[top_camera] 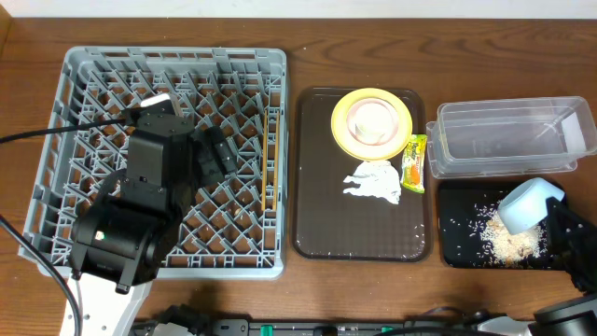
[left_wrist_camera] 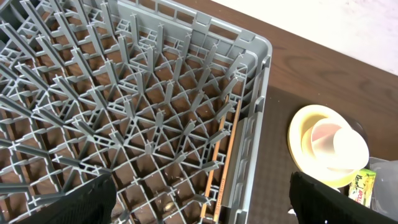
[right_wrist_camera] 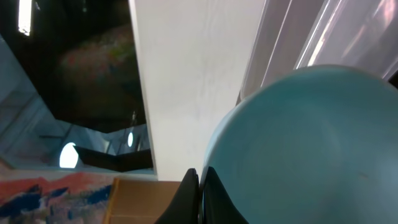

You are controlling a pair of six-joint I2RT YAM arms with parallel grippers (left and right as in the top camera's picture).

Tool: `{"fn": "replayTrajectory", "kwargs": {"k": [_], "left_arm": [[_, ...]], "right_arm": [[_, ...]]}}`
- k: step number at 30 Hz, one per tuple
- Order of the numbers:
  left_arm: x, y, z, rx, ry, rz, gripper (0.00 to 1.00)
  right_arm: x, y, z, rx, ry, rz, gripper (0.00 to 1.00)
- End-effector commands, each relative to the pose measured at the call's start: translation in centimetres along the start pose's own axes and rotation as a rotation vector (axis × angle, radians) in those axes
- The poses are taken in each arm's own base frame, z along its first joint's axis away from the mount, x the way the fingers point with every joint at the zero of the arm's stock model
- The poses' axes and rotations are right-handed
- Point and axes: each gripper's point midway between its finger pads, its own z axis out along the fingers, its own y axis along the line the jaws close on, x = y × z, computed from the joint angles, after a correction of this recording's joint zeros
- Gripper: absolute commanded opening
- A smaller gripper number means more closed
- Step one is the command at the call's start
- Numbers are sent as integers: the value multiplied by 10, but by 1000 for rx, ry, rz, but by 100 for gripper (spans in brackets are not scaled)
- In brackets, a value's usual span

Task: Sort waste into correct bins and load items into the dishwasher rack
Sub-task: 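Carry the blue bowl right and tip the rice onto the black tray, then bring the empty blue bowl back and set it on the brown tray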

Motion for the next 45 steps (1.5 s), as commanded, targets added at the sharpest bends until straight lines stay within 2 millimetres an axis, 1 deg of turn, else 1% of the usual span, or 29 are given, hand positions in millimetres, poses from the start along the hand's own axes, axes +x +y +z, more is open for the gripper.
{"fn": "replayTrajectory", "kwargs": {"k": [1,4,6,9,13,17,19,21,24,27,30,33,37,40,45], "left_arm": [[-5,2,-3,-9,-16,0,90],[-5,2,-3,-9,-16,0,90],[-5,2,-3,-9,-16,0,90],[-5,2,-3,-9,-16,0,90],[-5,2,-3,-9,-16,0,90],[-5,2,-3,-9,-16,0,90],[-5,2,-3,-9,-16,0,90],[-5,2,-3,-8,-16,0,90],[-5,2,-3,-9,-16,0,90],[-5,2,-3,-9,-16,0,90],[-5,2,-3,-9,-16,0,90],[-5,2,-3,-9,-16,0,90],[-5,2,-3,-9,-16,0,90],[-5,2,-3,-9,-16,0,90],[-5,2,-3,-9,-16,0,90]], "right_arm": [[-4,13,10,38,75,-77,1],[4,22,24,148,221,-149,1],[11,32,35,186,307,-197,1],[28,49,56,231,451,-292,1],[65,56,81,367,665,-415,1],[119,57,108,443,840,-538,1],[144,53,119,508,899,-593,1],[165,48,127,571,939,-655,1],[202,36,139,673,996,-793,1],[239,26,147,725,1039,-960,1],[274,18,151,757,1051,-1117,1],[302,13,154,771,1043,-1206,1],[345,1,152,749,1091,-1281,1],[364,-14,147,784,1116,-1313,1],[375,-42,144,857,1156,-1378,1]]}}
